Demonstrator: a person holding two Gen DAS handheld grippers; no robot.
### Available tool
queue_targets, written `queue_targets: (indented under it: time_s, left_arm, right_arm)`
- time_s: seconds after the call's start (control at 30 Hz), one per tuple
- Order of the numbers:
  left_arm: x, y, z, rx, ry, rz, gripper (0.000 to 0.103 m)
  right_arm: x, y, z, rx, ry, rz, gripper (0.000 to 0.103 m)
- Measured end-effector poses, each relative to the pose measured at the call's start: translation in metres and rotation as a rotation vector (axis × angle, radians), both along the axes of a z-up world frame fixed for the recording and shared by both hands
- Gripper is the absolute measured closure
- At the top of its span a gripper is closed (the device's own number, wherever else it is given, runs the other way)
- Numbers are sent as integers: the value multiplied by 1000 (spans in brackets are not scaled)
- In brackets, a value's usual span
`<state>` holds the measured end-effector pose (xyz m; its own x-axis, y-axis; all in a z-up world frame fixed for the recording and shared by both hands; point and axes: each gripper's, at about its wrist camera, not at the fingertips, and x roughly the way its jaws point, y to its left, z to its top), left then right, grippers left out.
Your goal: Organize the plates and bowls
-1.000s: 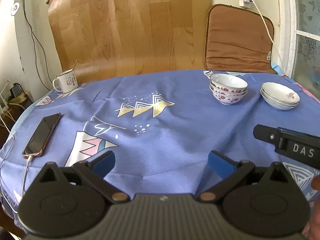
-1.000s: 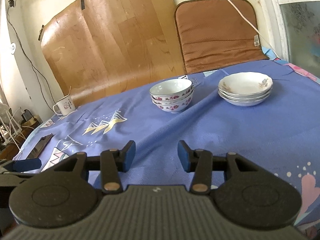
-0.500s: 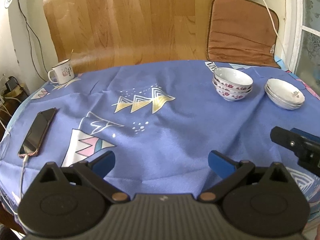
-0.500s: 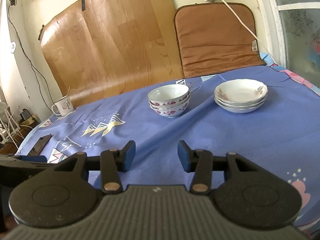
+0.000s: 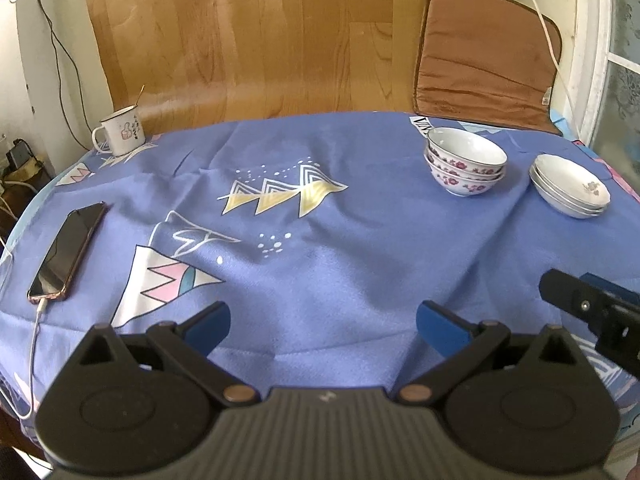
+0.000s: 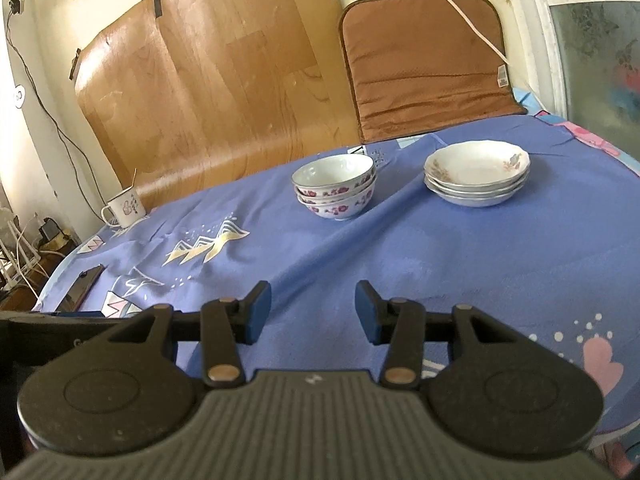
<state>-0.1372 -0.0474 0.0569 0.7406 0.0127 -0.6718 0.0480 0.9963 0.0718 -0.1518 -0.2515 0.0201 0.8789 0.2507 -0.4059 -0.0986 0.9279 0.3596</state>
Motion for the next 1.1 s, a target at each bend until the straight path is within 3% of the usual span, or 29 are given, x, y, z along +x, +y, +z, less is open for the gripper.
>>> queue_targets:
  time_s: [0.33, 1.1]
  left_arm:
    - [-6, -4, 3, 3, -35, -11, 0]
    - [-12, -20, -1, 35, -35, -102, 0]
  right_arm:
    - [-6, -2, 3, -2, -48, -29, 54]
    - [-5, -4, 2, 16, -46, -51, 54]
